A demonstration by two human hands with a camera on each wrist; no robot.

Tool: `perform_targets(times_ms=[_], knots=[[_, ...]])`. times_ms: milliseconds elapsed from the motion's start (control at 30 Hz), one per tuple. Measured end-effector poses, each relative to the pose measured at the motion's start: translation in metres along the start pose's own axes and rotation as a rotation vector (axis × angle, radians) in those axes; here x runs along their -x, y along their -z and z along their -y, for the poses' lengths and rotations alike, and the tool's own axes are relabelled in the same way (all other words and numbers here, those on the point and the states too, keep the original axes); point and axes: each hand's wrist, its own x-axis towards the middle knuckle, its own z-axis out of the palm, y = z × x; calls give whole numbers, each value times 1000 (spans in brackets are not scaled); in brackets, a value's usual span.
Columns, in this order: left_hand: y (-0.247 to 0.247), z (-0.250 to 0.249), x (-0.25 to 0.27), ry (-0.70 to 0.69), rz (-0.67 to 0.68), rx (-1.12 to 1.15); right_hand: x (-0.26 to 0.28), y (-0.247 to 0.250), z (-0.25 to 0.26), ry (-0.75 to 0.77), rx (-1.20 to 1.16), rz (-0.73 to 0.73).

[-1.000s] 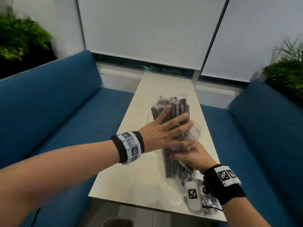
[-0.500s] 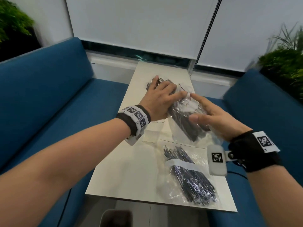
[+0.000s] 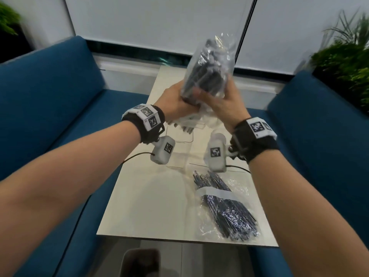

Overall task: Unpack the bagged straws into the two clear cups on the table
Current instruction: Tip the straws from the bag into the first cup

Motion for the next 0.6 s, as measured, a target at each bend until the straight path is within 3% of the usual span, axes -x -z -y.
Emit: perform_targets(times_ms=[133, 367, 600], knots=[[3, 5, -12, 115, -54, 163, -31, -15, -7, -52, 26, -63], [-12, 25, -18, 148, -36, 388, -48, -18, -23, -80, 79, -67], [-31, 63, -25, 131, -45, 443, -47, -30, -48, -135, 76, -42]])
